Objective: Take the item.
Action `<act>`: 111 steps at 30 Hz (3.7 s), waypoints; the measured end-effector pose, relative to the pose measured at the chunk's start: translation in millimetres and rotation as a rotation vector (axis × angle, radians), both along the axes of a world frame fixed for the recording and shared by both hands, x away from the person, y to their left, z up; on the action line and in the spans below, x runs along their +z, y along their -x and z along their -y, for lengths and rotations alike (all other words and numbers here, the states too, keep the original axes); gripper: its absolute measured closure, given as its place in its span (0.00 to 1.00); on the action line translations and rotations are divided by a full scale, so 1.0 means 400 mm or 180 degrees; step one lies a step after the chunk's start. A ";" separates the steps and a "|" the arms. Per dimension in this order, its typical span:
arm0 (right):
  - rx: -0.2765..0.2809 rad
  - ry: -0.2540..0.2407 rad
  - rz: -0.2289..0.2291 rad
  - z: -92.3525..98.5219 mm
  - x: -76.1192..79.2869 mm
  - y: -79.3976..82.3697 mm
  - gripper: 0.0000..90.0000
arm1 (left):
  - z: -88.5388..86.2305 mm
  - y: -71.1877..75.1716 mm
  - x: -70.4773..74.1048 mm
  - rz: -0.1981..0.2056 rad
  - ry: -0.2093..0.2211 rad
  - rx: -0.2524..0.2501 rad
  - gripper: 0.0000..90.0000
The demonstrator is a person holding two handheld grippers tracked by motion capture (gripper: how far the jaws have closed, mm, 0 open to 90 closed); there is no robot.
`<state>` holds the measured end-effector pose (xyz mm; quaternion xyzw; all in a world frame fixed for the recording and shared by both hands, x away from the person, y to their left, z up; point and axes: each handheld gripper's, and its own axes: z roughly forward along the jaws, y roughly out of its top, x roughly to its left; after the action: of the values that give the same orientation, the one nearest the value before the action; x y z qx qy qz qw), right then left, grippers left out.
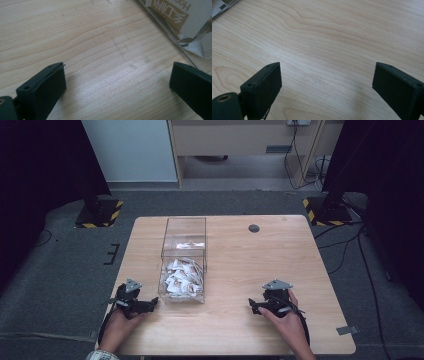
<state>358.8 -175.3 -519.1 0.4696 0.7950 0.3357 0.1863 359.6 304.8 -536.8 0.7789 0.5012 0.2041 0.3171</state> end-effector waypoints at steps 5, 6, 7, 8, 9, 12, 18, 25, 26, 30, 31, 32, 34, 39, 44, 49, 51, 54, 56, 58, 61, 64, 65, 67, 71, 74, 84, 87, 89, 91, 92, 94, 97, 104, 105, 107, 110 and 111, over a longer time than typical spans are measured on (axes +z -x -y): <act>-0.0025 0.0017 -0.0087 -0.002 0.009 -0.019 0.13 | 0.000 0.000 0.000 0.0000 0.0000 0.0002 0.00; -0.0027 0.0022 -0.0110 -0.005 0.012 -0.022 0.13 | 0.000 0.000 0.000 0.0001 0.0001 0.0001 0.00; -0.0014 0.0037 -0.0100 -0.008 0.014 -0.027 0.13 | 0.000 0.000 0.000 0.0000 0.0000 0.0001 0.00; -0.0012 0.0024 -0.0130 -0.011 0.019 -0.030 0.13 | 0.000 0.000 0.000 0.0000 0.0000 0.0001 0.00; -0.0012 0.0024 -0.0130 -0.011 0.019 -0.030 0.13 | 0.000 0.000 0.000 0.0000 0.0000 0.0001 0.00; 0.0033 0.0022 -0.0128 -0.028 0.038 -0.039 0.14 | 0.000 0.000 0.000 0.0000 0.0001 0.0001 0.00; 0.0107 0.0053 -0.0139 -0.058 0.061 -0.046 0.15 | 0.000 0.000 0.000 0.0000 0.0001 0.0001 0.00; 0.0169 0.0065 -0.0164 -0.078 0.076 -0.058 0.15 | 0.000 0.000 0.000 0.0000 0.0001 0.0002 0.00; 0.0165 0.0060 -0.0170 -0.079 0.079 -0.060 0.15 | 0.000 0.000 0.000 0.0000 0.0001 0.0001 0.00; 0.0194 0.0083 -0.0169 -0.084 0.090 -0.066 0.15 | 0.000 0.000 0.000 0.0000 0.0002 0.0001 0.00; 0.0201 0.0085 -0.0170 -0.086 0.094 -0.068 0.15 | 0.000 0.000 0.000 0.0000 0.0002 0.0001 0.00; 0.0207 0.0082 -0.0164 -0.088 0.097 -0.070 0.16 | 0.000 0.000 0.000 0.0000 0.0001 0.0001 0.00; 0.0228 0.0106 -0.0161 -0.091 0.104 -0.074 0.17 | 0.000 0.000 0.000 0.0000 0.0001 0.0001 0.00; 0.0252 0.0121 -0.0113 -0.103 0.116 -0.079 0.20 | 0.000 0.000 0.000 0.0000 0.0001 0.0001 0.00; 0.0329 0.0111 -0.0067 -0.122 0.137 -0.081 0.23 | 0.000 0.000 0.000 0.0000 0.0000 0.0001 0.00; 0.0405 0.0115 0.0002 -0.142 0.168 -0.084 0.27 | 0.000 0.000 0.000 0.0000 0.0001 0.0001 0.00; 0.0438 0.0116 0.0012 -0.148 0.177 -0.086 0.29 | 0.000 0.000 0.000 -0.0001 0.0001 0.0000 0.00; 0.0475 0.0124 0.0010 -0.155 0.188 -0.089 0.32 | 0.000 0.000 0.000 0.0000 0.0000 0.0001 0.00; 0.0490 0.0133 0.0018 -0.159 0.196 -0.092 0.33 | 0.000 0.000 0.000 0.0000 0.0000 0.0001 0.00; 0.0489 0.0110 0.0019 -0.162 0.204 -0.094 0.34 | 0.000 0.000 0.000 0.0000 0.0001 0.0001 0.00; 0.0510 0.0103 0.0041 -0.168 0.215 -0.097 0.37 | 0.000 0.000 0.000 0.0000 0.0001 0.0001 0.00; 0.0533 0.0116 0.0045 -0.172 0.224 -0.099 0.38 | 0.000 0.000 0.000 0.0000 0.0000 0.0001 0.00; 0.0538 0.0111 0.0054 -0.176 0.235 -0.101 0.39 | 0.000 0.000 0.000 0.0000 0.0001 0.0001 0.00; 0.0551 0.0102 0.0072 -0.180 0.242 -0.103 0.40 | 0.000 0.000 0.000 0.0000 0.0001 0.0001 0.00; 0.0580 0.0094 0.0087 -0.190 0.257 -0.107 0.41 | 0.000 0.000 0.000 0.0000 0.0001 0.0001 0.00; 0.0595 0.0115 0.0080 -0.198 0.265 -0.110 0.42 | 0.000 0.000 0.000 0.0000 0.0001 0.0001 0.00; 0.0665 0.0046 0.0089 -0.223 0.295 -0.116 0.43 | 0.000 0.000 0.000 -0.0001 0.0000 0.0000 0.00; 0.0681 0.0047 0.0123 -0.230 0.300 -0.118 0.43 | 0.000 0.000 0.000 0.0000 0.0001 0.0001 0.00; 0.0687 0.0038 0.0129 -0.233 0.302 -0.119 0.43 | 0.000 0.000 0.000 0.0000 0.0001 0.0000 0.00; 0.0712 0.0073 0.0113 -0.246 0.308 -0.122 0.43 | 0.000 0.000 0.000 -0.0001 0.0001 0.0000 0.00; 0.0712 0.0073 0.0113 -0.246 0.308 -0.122 0.43 | 0.000 0.000 0.000 -0.0001 0.0001 0.0000 0.00; 0.0720 0.0089 0.0125 -0.258 0.313 -0.125 0.39 | 0.000 0.000 0.000 -0.0001 0.0001 0.0001 0.00; 0.0730 0.0054 0.0151 -0.269 0.323 -0.127 0.38 | 0.000 0.000 0.000 -0.0001 0.0000 0.0000 0.00; 0.0821 0.0035 0.0217 -0.299 0.338 -0.125 0.41 | 0.000 0.000 0.000 -0.0001 0.0000 0.0000 0.00; 0.0832 0.0035 0.0224 -0.302 0.339 -0.125 0.42 | 0.000 0.000 0.000 -0.0001 0.0000 0.0000 0.00; 0.0844 0.0031 0.0239 -0.307 0.339 -0.125 0.44 | 0.000 0.000 0.000 -0.0001 0.0001 0.0001 0.00; 0.0902 0.0016 0.0246 -0.324 0.344 -0.124 0.49 | 0.000 0.000 0.000 0.0000 0.0001 0.0000 0.00; 0.0908 0.0015 0.0242 -0.327 0.345 -0.124 0.49 | 0.000 0.000 0.000 0.0000 0.0001 0.0000 0.00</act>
<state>408.2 -44.5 -381.0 0.3384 0.8468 0.3744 0.1677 359.6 304.8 -536.8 0.7788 0.5013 0.2040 0.3171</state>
